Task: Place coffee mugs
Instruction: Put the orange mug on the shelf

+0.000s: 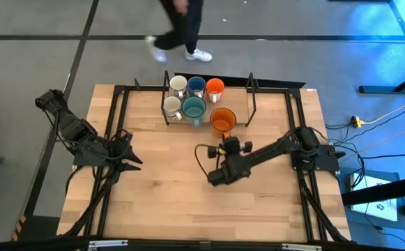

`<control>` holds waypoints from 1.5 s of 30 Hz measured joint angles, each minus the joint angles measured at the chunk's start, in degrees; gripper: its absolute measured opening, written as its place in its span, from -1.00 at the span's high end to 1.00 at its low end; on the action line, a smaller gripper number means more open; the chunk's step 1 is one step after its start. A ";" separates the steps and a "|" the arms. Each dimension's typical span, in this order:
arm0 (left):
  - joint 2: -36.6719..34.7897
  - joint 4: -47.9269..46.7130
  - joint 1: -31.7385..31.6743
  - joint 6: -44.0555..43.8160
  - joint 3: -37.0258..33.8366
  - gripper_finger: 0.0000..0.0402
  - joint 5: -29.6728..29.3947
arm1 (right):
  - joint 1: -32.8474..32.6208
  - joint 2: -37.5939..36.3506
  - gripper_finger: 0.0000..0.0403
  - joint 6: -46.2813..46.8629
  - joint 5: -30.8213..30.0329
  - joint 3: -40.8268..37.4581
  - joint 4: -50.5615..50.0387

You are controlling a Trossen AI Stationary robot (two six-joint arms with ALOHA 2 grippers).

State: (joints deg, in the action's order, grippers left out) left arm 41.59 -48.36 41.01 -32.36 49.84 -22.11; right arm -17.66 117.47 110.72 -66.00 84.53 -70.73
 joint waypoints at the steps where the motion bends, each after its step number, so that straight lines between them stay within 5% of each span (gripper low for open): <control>1: -0.01 0.00 0.00 0.00 0.00 0.47 0.00 | 0.97 0.00 0.68 -2.52 -0.29 0.00 1.11; 10: 0.01 0.00 0.00 -0.07 0.00 0.47 -0.92 | 8.76 0.00 0.68 -18.97 -0.32 -0.02 10.81; 29: 0.00 -0.02 0.00 0.25 0.00 0.48 -1.05 | 11.47 0.02 0.68 -26.91 0.95 -7.41 32.03; 41: 0.01 -0.02 0.00 1.42 0.00 0.47 -1.27 | 13.04 0.02 0.68 -34.01 1.96 -7.41 33.93; 45: 0.01 -0.01 0.00 1.40 0.00 0.48 -1.27 | 14.10 0.02 0.51 -34.09 2.80 -7.41 33.67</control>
State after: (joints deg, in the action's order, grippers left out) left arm 41.60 -48.37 41.01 -30.96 49.84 -23.38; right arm -3.56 117.49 76.63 -63.20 77.12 -37.06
